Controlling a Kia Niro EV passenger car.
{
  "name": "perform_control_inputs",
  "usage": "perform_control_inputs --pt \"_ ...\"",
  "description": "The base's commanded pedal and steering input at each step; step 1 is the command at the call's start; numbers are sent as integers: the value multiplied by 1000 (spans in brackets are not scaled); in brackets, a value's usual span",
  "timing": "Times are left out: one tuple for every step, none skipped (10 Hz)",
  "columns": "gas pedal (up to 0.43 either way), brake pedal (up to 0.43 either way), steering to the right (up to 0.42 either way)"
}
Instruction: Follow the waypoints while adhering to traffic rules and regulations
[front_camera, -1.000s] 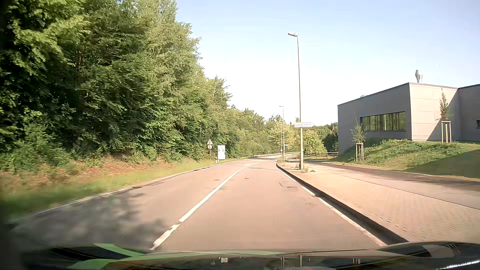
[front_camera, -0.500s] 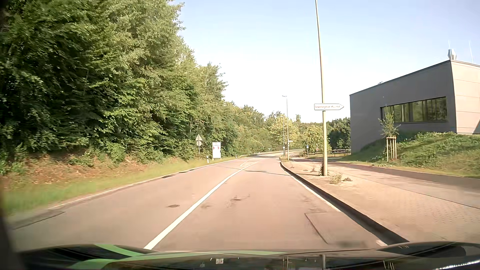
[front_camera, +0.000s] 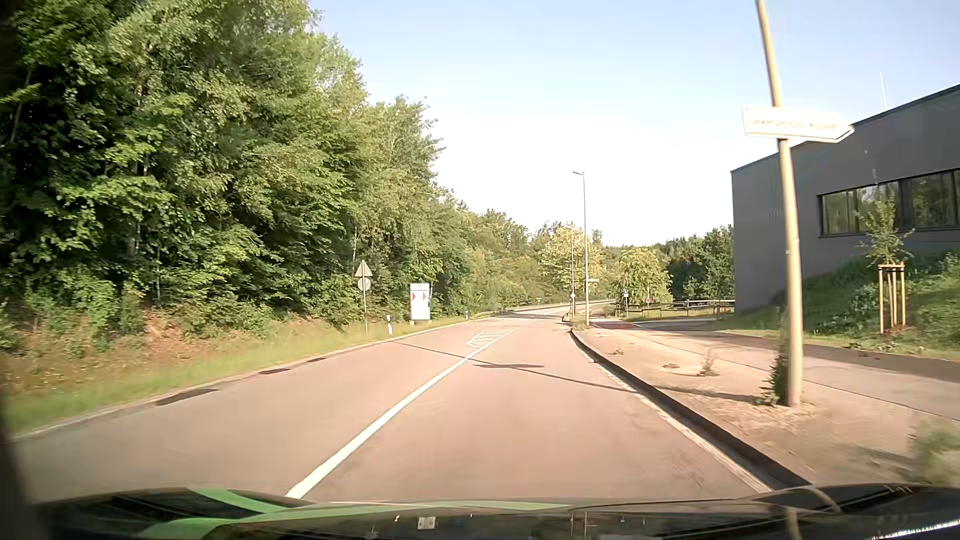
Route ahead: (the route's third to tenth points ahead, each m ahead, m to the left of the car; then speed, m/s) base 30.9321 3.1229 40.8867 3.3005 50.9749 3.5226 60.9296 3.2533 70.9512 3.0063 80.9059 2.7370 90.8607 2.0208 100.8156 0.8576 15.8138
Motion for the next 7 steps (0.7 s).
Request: perform_control_inputs --pt "39 0 4" --pt "47 0 2" --pt "59 0 2" --pt "67 0 2" --pt "67 0 2" --pt "67 0 2" --pt "67 0 3"
